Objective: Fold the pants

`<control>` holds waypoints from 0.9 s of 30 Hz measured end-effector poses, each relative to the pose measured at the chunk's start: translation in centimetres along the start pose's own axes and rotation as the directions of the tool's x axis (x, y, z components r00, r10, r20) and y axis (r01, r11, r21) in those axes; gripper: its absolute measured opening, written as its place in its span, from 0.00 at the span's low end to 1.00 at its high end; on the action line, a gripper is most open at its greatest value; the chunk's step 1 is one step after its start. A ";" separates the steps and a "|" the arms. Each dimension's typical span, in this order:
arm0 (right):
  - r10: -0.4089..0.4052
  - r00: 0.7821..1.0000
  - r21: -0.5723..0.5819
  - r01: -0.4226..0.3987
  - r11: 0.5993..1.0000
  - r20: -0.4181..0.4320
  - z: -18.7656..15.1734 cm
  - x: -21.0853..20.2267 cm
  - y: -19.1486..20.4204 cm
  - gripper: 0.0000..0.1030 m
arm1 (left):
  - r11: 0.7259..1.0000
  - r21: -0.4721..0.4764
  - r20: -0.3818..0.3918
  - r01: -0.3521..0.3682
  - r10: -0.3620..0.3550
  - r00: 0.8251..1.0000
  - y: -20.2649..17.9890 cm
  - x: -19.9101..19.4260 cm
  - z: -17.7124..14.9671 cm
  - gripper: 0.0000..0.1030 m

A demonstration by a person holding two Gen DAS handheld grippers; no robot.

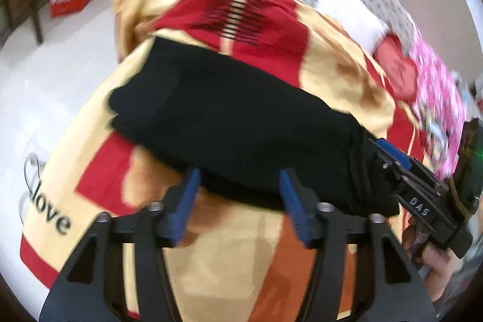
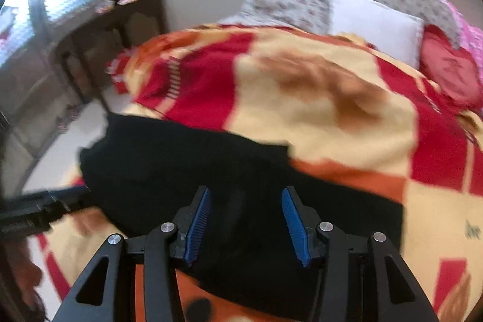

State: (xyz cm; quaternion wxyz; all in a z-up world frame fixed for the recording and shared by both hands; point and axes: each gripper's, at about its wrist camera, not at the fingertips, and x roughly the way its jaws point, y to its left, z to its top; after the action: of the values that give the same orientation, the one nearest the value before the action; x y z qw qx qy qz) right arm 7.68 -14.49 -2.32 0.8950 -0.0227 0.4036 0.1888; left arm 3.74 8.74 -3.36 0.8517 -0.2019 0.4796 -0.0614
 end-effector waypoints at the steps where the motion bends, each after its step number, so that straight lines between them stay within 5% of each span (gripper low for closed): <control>1: 0.020 1.000 -0.021 -0.020 1.000 0.003 0.7 0.5 0.8 0.48 | 0.999 -0.043 0.007 -0.001 0.001 1.000 1.1 -0.2 0.0 0.59; 9: 0.154 0.985 -0.145 -0.164 0.976 -0.079 5.2 6.4 6.8 0.49 | 0.986 -0.162 -0.010 -0.033 0.032 0.999 4.1 0.3 -0.1 0.60; 22: 0.188 0.959 -0.347 -0.253 0.903 -0.212 8.8 14.8 12.5 0.50 | 0.977 -0.206 0.011 -0.047 0.050 0.999 4.8 1.3 0.9 0.63; 27: 0.244 0.938 -0.360 -0.322 0.876 -0.245 9.1 16.1 12.9 0.52 | 0.981 -0.194 0.031 -0.028 0.034 0.999 4.2 1.7 1.1 0.78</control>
State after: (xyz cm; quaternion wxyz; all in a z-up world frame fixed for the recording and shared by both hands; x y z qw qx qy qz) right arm 19.31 4.41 -6.49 0.7913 -0.1612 0.4403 0.3924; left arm 5.19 12.31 -5.91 0.8369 -0.2773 0.4719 0.0022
